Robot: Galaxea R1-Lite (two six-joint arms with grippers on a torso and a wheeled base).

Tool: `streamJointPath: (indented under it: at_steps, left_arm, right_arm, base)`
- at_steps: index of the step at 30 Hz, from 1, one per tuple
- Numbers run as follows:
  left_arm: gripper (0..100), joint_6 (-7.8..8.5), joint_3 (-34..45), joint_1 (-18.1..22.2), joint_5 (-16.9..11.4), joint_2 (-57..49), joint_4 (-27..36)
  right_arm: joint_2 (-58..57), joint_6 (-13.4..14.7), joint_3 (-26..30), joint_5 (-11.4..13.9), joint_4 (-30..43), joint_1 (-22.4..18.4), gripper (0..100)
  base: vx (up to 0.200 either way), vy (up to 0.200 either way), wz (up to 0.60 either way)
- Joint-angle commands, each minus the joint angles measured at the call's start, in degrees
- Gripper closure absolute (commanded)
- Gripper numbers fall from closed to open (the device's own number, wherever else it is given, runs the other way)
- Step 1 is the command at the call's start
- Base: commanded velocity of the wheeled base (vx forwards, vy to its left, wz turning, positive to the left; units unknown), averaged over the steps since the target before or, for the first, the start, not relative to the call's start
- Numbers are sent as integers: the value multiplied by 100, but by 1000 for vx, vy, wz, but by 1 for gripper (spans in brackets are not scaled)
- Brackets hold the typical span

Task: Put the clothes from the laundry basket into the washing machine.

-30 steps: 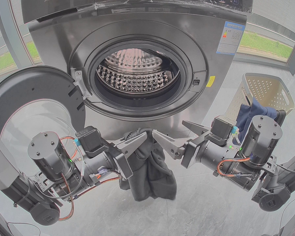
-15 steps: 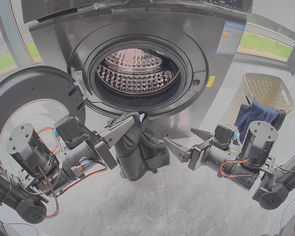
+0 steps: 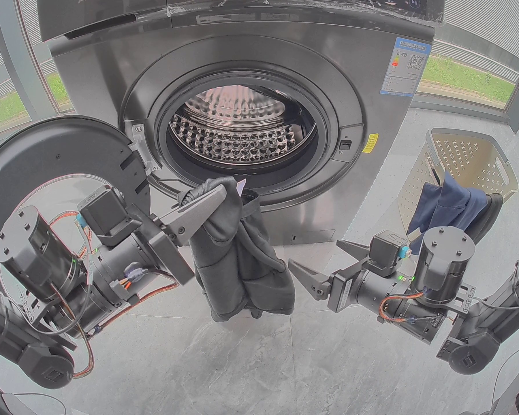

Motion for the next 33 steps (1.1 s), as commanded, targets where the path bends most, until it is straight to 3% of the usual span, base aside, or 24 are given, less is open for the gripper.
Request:
streamJointPath:
  at_steps: [1,7,24,33]
  left_arm:
    - [100,-21,-18,63,-28,81,-1]
    - [100,-4,-53,37,-28,81,-1]
    - [100,-12,-141,107,-37,90,-1]
    - [100,-4,-203,63,-55,-86,-1]
  right_arm:
    - [146,-51,11,18,-26,102,0]
    - [392,-51,134,176,-404,198,0]
    - [884,-86,-121,185,-878,480,0]
    - [1394,-113,-780,212,-914,242,0]
  base:
    - [0,0,0]
    - [0,0,0]
    - [0,0,0]
    - [0,0,0]
